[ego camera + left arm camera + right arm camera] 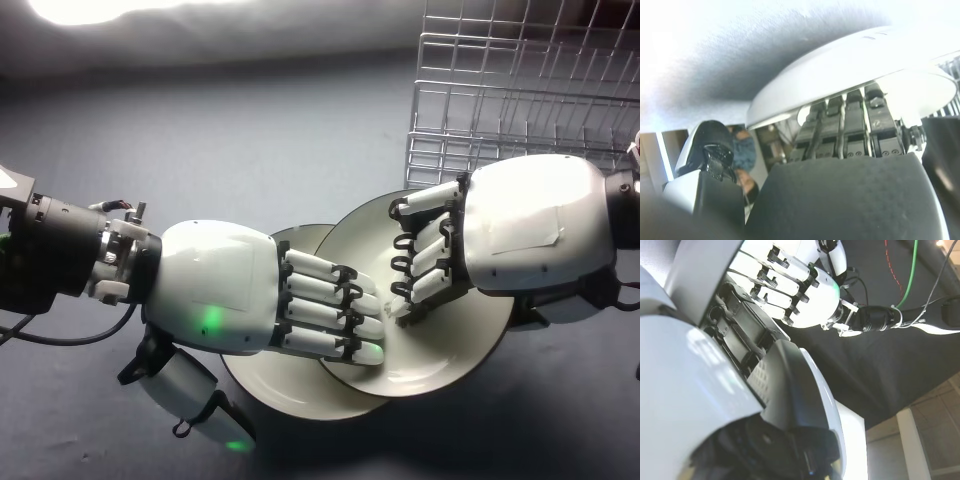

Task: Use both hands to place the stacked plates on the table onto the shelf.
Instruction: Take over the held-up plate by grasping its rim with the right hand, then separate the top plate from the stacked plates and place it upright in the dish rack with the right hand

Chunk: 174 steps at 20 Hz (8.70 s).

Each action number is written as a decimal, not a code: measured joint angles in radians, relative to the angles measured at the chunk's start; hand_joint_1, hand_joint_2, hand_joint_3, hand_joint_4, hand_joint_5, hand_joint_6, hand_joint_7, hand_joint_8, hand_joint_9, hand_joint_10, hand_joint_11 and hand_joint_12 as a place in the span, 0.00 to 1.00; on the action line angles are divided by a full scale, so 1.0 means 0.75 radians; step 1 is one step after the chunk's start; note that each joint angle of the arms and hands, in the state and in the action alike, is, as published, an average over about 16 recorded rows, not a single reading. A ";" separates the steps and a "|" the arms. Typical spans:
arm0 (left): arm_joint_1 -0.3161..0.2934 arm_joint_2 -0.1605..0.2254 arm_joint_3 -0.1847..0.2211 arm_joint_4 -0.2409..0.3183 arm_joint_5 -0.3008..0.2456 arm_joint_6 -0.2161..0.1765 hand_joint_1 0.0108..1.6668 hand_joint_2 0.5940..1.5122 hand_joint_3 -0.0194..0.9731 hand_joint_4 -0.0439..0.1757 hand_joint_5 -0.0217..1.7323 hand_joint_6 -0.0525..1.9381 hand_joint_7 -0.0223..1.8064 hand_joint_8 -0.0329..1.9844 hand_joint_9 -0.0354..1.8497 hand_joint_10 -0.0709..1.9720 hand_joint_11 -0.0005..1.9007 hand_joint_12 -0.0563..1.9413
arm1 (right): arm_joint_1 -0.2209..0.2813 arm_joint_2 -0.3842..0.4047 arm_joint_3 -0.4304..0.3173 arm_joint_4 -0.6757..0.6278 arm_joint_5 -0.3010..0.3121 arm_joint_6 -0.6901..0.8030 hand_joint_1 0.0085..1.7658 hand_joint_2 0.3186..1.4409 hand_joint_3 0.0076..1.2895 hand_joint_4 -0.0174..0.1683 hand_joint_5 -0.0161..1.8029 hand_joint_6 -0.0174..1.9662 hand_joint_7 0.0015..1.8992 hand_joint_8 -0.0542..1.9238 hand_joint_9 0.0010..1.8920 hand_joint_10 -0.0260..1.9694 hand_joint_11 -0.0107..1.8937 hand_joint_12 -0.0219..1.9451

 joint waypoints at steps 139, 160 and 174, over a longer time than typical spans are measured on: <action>-0.067 0.286 0.097 -0.088 -0.379 -0.058 0.00 0.66 0.03 0.22 0.07 0.03 0.08 0.02 0.07 0.04 0.01 0.10 | 0.538 0.037 0.199 1.736 -0.521 0.041 0.77 0.62 0.00 0.04 0.52 0.47 0.59 0.38 0.46 0.59 0.28 0.68; -0.023 0.210 0.138 0.005 -0.325 -0.067 0.00 0.67 0.03 0.22 0.06 0.03 0.08 0.02 0.07 0.04 0.01 0.10 | 0.434 0.204 0.177 1.702 -0.530 0.051 0.77 0.62 0.00 0.04 0.52 0.50 0.58 0.41 0.45 0.61 0.27 0.70; 0.014 0.165 0.169 0.023 -0.292 -0.053 0.00 0.67 0.03 0.22 0.06 0.03 0.08 0.02 0.07 0.04 0.01 0.09 | 0.252 0.213 0.199 1.601 -0.436 0.044 0.77 0.63 0.01 0.04 0.51 0.50 0.56 0.43 0.44 0.62 0.27 0.70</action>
